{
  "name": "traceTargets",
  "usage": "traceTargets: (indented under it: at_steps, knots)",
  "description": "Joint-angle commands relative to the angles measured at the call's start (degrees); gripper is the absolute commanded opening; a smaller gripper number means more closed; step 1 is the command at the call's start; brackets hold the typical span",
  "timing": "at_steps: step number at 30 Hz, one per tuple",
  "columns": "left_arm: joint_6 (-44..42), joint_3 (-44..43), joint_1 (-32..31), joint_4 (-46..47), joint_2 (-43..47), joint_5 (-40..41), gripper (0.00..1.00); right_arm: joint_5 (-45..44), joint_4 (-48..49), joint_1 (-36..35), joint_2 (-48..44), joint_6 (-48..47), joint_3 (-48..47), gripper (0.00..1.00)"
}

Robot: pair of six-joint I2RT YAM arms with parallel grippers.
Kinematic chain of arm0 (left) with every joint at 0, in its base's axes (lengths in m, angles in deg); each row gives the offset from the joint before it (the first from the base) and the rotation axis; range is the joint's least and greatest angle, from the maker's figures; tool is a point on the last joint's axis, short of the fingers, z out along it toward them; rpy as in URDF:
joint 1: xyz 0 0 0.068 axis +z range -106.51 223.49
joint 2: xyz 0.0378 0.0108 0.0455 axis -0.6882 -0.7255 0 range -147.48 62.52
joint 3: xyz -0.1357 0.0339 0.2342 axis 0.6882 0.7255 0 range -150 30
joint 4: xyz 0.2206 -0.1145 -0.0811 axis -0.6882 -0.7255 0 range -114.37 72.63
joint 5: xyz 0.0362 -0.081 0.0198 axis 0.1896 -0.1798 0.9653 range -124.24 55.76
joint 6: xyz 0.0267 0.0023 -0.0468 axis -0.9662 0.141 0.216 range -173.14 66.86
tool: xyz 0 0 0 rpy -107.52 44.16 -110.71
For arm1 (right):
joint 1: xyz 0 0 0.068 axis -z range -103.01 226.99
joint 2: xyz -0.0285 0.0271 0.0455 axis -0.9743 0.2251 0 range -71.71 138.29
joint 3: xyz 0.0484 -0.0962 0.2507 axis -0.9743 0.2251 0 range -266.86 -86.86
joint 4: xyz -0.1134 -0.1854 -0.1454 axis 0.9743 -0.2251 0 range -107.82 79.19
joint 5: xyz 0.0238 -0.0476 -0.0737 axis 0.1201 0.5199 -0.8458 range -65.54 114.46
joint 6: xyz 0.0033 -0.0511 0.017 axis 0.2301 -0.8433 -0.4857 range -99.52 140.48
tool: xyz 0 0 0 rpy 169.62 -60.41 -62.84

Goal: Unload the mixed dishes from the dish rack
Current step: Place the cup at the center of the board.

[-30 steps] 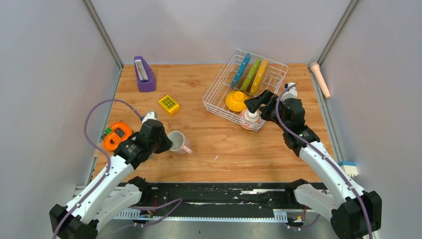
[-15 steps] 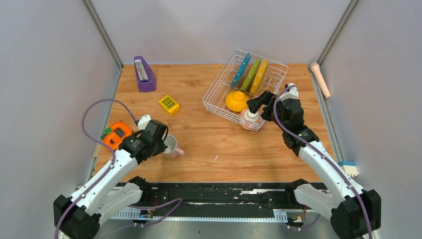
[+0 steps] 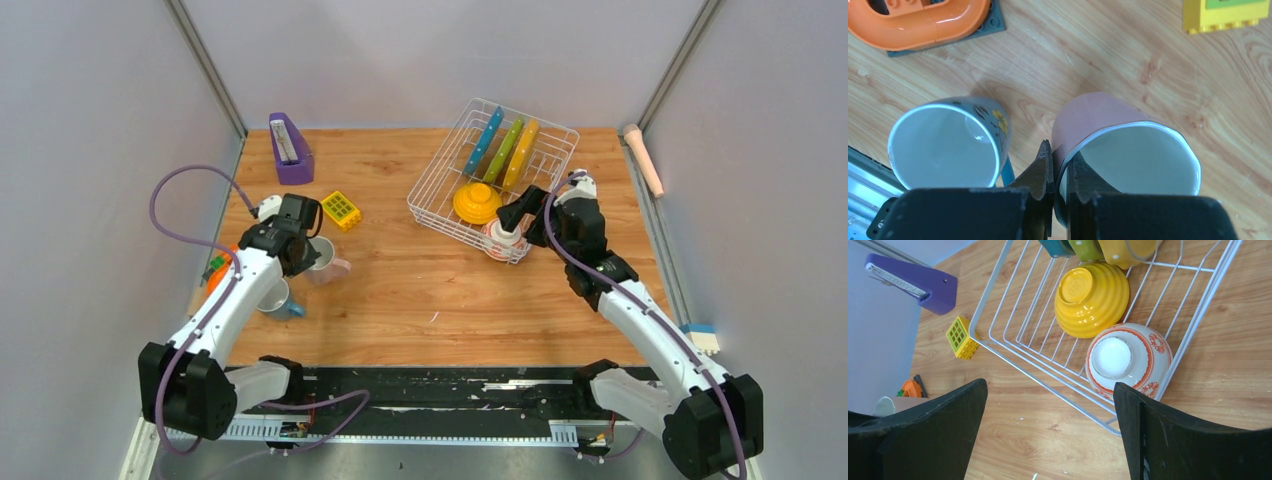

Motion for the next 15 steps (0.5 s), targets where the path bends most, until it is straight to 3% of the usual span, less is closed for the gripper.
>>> traceTargets:
  at_steps: [1, 9, 11, 15]
  knots:
    - [-1.16, -3.04, 3.76, 5.96, -1.09, -0.03, 0.0, -0.96, -0.62, -0.15, 1.33, -2.3, -2.78, 1.0]
    - [-2.86, -2.19, 7.9, 10.11, -4.35, -2.23, 0.03, -1.31, -2.06, -0.1, 4.11, -3.5, -4.09, 1.0]
    - [-2.96, -1.89, 8.25, 10.08, -4.94, -1.93, 0.11, -1.39, -2.17, -0.09, 5.06, -3.2, -4.34, 1.0]
    - [-3.23, -1.14, 8.75, 11.22, -6.12, -3.11, 0.16, -0.44, -2.81, -0.12, 7.58, -3.06, -5.35, 1.0]
